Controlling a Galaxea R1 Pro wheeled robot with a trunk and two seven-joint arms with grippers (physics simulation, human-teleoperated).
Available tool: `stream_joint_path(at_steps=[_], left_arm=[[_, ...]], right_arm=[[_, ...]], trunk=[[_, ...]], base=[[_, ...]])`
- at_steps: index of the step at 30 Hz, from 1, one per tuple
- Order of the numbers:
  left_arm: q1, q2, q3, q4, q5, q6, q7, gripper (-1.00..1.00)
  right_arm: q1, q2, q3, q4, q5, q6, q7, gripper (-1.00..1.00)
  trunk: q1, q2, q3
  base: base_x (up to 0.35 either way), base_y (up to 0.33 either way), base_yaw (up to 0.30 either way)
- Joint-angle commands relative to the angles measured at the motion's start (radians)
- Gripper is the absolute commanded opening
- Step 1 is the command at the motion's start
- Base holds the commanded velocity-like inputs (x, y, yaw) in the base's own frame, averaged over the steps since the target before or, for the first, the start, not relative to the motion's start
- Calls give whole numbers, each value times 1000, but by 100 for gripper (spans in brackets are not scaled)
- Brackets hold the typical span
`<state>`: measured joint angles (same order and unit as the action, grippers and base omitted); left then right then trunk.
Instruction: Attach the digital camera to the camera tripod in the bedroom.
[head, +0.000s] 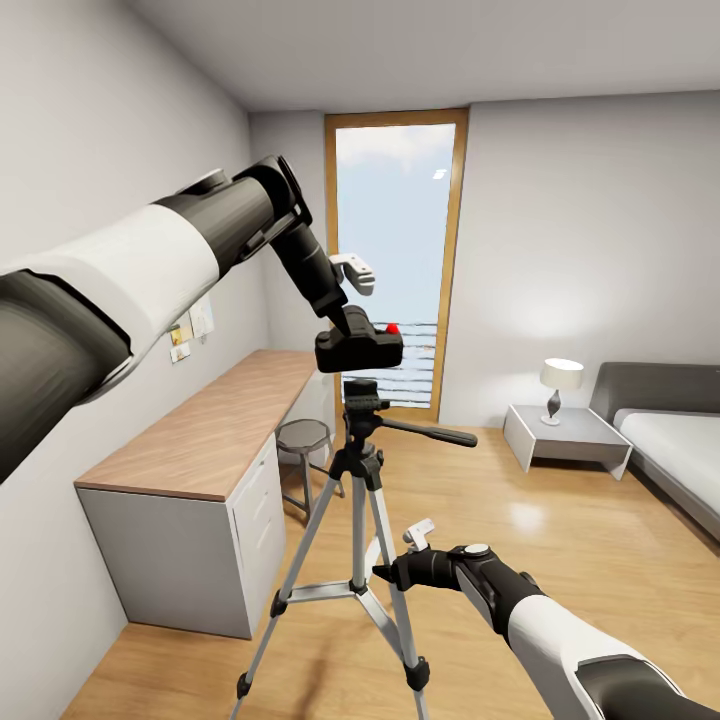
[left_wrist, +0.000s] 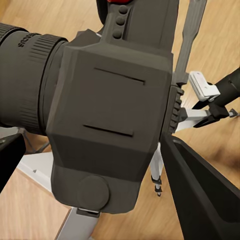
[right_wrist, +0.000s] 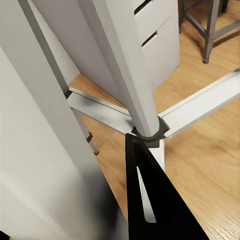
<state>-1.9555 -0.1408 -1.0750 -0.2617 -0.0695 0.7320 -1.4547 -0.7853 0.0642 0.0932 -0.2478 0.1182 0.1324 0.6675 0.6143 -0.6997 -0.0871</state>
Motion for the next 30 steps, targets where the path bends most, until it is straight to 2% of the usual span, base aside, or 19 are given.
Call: stream_joint_path(at_steps=[1,24,30], left_arm=[[-1,0,3,0,-8,10,-6,-100],[16,2,4,-2,-6,10,2,-100],[31,1,5,-1,6,10,5,-100]], right_arm=[[0,0,-6,59,26,6,4,-100],[0,0,-5,59,27,6,4,-100],[0,0,-6,59,27,6,4,-100]], trunk=[[0,-1,-2],[0,-1,-2],[0,-1,-2]], base=[[0,0,0],[0,0,0],[0,0,0]])
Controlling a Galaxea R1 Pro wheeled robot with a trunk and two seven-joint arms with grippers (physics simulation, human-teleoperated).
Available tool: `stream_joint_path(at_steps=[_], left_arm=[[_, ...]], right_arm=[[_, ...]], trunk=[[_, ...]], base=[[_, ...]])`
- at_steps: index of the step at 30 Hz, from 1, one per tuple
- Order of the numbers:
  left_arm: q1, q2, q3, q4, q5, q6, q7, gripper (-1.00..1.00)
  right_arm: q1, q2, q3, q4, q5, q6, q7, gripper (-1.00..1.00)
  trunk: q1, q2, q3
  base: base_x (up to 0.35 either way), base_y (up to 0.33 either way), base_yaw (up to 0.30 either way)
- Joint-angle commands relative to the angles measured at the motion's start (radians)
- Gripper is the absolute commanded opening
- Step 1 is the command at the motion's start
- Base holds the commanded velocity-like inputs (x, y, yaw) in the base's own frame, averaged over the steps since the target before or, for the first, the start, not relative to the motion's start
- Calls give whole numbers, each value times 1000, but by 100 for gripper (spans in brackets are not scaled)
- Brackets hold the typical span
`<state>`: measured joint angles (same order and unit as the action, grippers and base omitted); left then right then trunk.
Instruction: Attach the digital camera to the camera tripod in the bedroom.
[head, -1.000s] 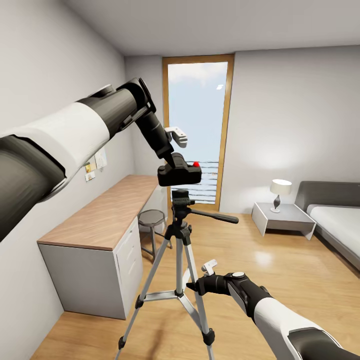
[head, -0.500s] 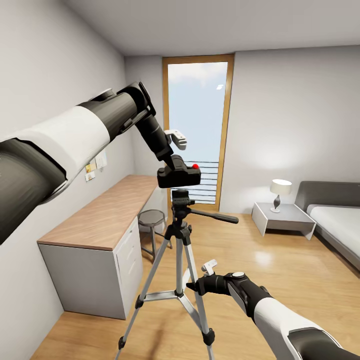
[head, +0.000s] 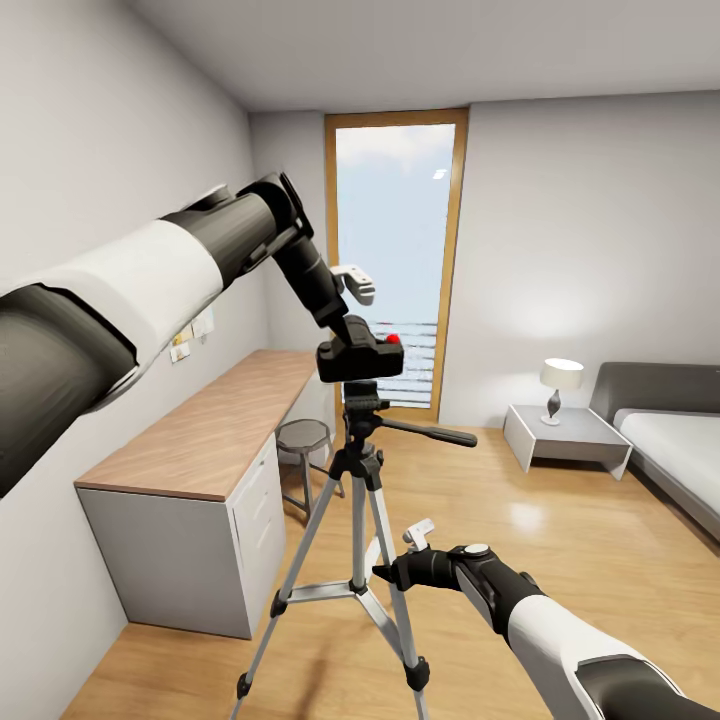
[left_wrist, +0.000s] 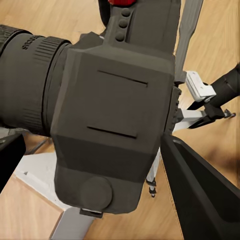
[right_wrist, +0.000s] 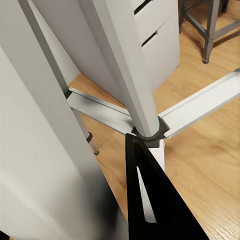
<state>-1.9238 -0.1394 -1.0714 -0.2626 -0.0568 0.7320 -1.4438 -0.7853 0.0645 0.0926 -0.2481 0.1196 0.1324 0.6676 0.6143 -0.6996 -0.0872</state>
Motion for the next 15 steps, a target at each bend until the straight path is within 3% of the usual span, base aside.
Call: stream_joint_path(at_steps=[1,15], left_arm=[[3,0,2,0,-4,10,-6,-100],[21,-1,2,3,3,10,-3,-100]], right_arm=[[0,0,-5,59,26,6,4,-100],[0,0,-4,59,26,6,4,-100]], trunk=[[0,-1,-2],[0,-1,-2]], base=[[0,0,0],[0,0,0]])
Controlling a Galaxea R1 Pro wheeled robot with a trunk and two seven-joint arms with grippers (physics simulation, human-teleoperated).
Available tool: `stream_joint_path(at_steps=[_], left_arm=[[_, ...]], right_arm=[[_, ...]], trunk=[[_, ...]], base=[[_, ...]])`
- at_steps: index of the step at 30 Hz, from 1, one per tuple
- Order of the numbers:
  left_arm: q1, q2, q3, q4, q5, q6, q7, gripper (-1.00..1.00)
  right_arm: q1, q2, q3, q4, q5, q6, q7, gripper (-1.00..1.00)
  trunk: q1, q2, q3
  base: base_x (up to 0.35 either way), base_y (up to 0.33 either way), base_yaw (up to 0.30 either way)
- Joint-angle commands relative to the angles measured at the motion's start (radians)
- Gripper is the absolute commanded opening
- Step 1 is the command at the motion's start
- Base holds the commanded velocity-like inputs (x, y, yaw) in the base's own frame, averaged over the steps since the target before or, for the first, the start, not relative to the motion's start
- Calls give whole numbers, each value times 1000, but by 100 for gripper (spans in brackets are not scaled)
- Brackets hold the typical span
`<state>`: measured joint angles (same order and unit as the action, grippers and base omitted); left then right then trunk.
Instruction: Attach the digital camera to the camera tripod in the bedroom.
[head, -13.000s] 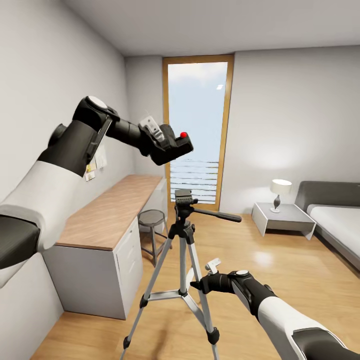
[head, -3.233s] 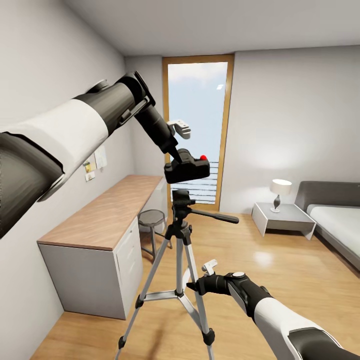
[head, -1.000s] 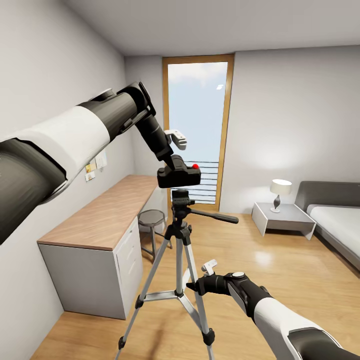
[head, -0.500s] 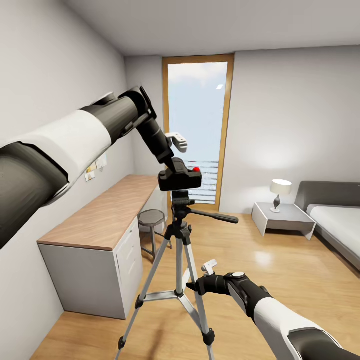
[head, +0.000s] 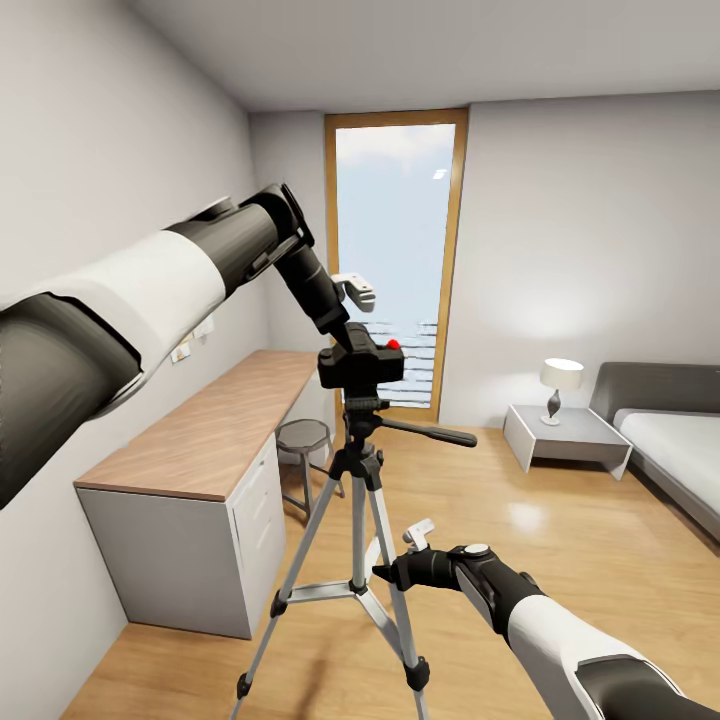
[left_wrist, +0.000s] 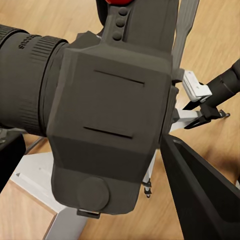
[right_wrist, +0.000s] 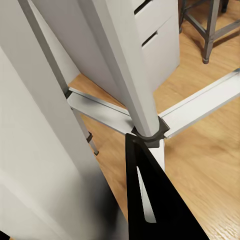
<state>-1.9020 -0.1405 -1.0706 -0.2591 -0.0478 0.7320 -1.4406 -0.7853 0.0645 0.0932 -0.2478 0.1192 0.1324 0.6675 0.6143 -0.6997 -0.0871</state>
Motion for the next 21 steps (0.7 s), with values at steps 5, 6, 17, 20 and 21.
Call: stream_joint_path(at_steps=[5,6,17,20,21], left_arm=[[-1,0,2,-2,-6,10,-6,-100],[-1,0,2,-2,-6,10,-6,-100],[-1,1,8,-3,-6,10,-6,-100],[-1,1,8,-3,-6,10,-6,-100],[-1,1,9,-3,-6,10,-6,-100]], right_arm=[[0,0,-5,59,26,6,4,-100],[0,0,-5,59,26,6,4,-100],[0,0,-5,59,27,6,4,-100],[0,0,-5,59,27,6,4,-100],[0,0,-5,59,27,6,4,-100]], trunk=[[0,-1,-2],[0,-1,-2],[0,-1,-2],[0,-1,-2],[0,-1,-2]], base=[[0,0,0],[0,0,0],[0,0,0],[0,0,0],[0,0,0]])
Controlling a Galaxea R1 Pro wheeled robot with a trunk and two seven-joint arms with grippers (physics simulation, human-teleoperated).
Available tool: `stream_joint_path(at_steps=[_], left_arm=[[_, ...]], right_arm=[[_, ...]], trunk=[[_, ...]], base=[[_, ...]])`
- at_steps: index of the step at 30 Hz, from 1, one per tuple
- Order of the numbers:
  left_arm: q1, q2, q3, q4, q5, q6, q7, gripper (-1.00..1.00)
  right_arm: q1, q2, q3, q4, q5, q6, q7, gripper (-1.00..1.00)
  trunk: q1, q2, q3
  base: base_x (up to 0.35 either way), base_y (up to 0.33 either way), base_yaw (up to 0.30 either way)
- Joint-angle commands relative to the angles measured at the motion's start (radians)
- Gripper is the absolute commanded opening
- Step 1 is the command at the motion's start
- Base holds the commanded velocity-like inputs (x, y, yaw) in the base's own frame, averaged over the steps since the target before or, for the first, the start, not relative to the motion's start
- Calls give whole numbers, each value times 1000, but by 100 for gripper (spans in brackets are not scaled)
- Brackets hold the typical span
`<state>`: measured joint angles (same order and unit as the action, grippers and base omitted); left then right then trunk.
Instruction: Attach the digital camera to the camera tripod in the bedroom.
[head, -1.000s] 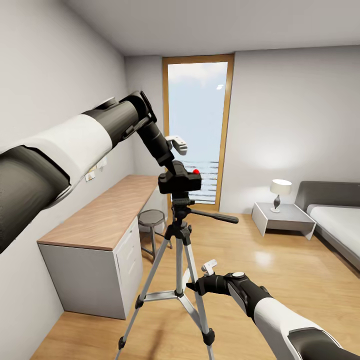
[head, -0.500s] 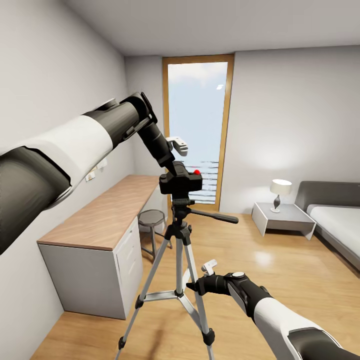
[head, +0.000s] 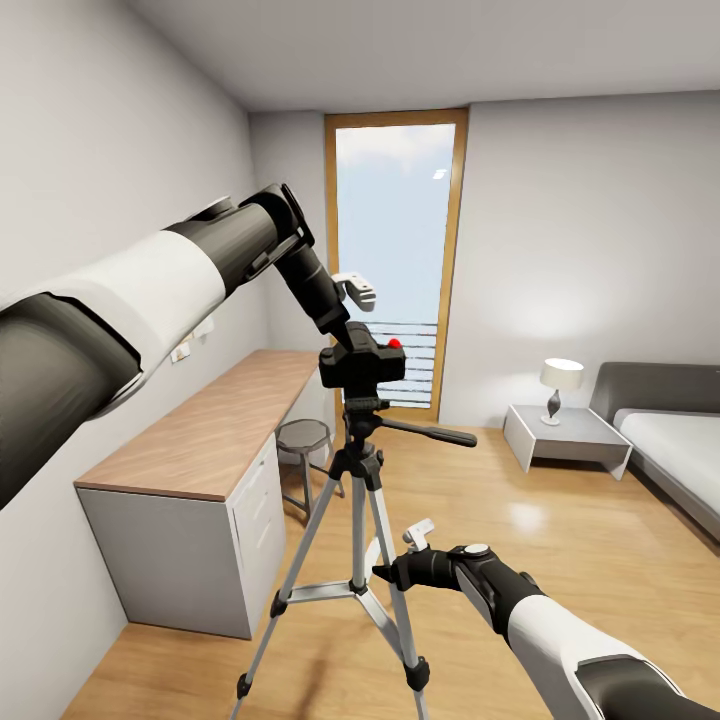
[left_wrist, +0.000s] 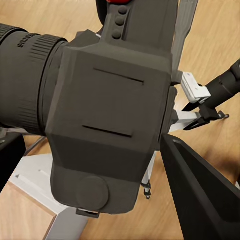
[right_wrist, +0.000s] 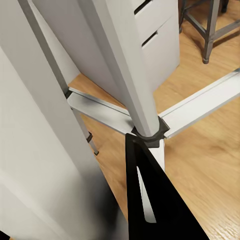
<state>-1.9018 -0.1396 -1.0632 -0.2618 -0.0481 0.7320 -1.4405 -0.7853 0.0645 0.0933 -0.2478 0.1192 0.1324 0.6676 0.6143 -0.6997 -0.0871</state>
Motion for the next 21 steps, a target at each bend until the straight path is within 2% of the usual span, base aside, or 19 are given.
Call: stream_joint_path(at_steps=[1,11,12,21], left_arm=[[-1,0,1,0,-6,10,-6,-100],[-1,0,1,2,-6,10,-6,-100],[-1,0,1,3,-6,10,-6,100],[-1,-1,0,5,-3,10,-6,100]], right_arm=[[0,0,-5,59,27,6,4,-100],[0,0,-6,59,27,6,4,-100],[0,0,-6,59,27,6,4,-100],[0,0,-6,59,27,6,4,-100]], trunk=[[0,-1,-2],[0,-1,-2],[0,-1,-2],[0,-1,-2]], base=[[0,0,0],[0,0,0],[0,0,0],[0,0,0]])
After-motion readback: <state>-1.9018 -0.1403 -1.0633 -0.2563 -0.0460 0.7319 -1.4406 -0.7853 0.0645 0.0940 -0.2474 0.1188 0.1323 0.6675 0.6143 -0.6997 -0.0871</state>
